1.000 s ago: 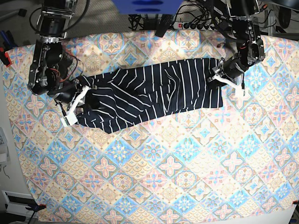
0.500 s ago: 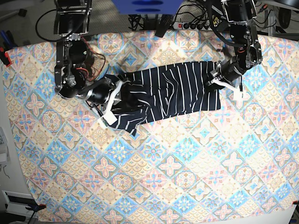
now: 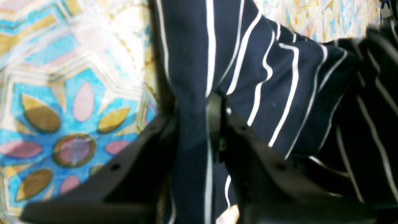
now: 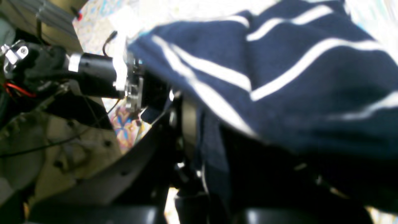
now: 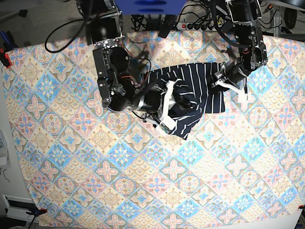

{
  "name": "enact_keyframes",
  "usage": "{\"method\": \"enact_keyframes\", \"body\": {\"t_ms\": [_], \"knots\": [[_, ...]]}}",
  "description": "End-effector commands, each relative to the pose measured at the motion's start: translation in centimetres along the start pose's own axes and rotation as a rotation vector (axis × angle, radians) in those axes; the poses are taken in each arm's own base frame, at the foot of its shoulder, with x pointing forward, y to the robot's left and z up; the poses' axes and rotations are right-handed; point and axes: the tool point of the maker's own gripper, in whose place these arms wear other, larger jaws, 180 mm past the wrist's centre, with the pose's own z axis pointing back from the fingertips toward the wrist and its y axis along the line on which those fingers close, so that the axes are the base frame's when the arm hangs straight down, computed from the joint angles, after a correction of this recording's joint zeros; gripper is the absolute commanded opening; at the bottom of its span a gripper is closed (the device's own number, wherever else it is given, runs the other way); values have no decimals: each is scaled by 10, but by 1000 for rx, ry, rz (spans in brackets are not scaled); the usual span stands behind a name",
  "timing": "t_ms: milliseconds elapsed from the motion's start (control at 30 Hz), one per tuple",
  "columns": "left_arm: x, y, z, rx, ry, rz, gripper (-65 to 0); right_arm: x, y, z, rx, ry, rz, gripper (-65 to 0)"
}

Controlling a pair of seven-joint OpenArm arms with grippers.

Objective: Fold the T-shirt properly
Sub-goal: 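Fold the strip's end held by the right gripper over toward the left gripper, then press and straighten the folded bundle with both grippers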

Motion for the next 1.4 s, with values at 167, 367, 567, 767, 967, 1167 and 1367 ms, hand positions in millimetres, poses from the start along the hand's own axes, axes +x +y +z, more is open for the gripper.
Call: {"method": "enact_keyframes", "body": {"t_ms": [167,367,567,767,967,1167,1367], "knots": [[6,-3,1,-9,-12,-11,-650,16,27,-36,120,-10,77,-649],[6,-2,2,-8,-15,-7,-650,-3,31,-56,163,34,50,-647],[16,-10,11,-17,-42,-47,-645,-10,30,-60,169,31,25,-503],[20,-14,16,-21,-56,-66,-643,18,32,-44,152,-40,99,-358],[26,10,31,29,-95,-25,-643,30,27,-19,121,-104,120,-359],[25,15,34,40,-102,-18,-643,16,-7,-1,31,-144,-7,-362],[22,1,23,9,-99,-1,-643,5,-8,-6,39,-116,-31,-501]]}}
